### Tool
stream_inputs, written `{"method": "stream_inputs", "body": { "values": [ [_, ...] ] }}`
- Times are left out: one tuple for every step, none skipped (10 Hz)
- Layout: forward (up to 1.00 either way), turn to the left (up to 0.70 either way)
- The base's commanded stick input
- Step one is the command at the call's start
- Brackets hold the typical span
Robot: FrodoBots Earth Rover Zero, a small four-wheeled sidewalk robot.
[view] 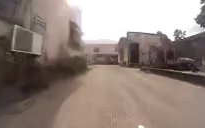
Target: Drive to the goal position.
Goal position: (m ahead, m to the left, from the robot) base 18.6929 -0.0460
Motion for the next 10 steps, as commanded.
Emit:
{"method": "stream_inputs", "body": {
  "values": [
    [1.0,0.0],
    [1.0,0.0],
    [1.0,0.0],
    [1.0,0.0],
    [1.0,0.0],
    [1.0,0.0],
    [1.0,0.0],
    [1.0,0.0],
    [1.0,0.0],
    [1.0,-0.08]
  ]
}}
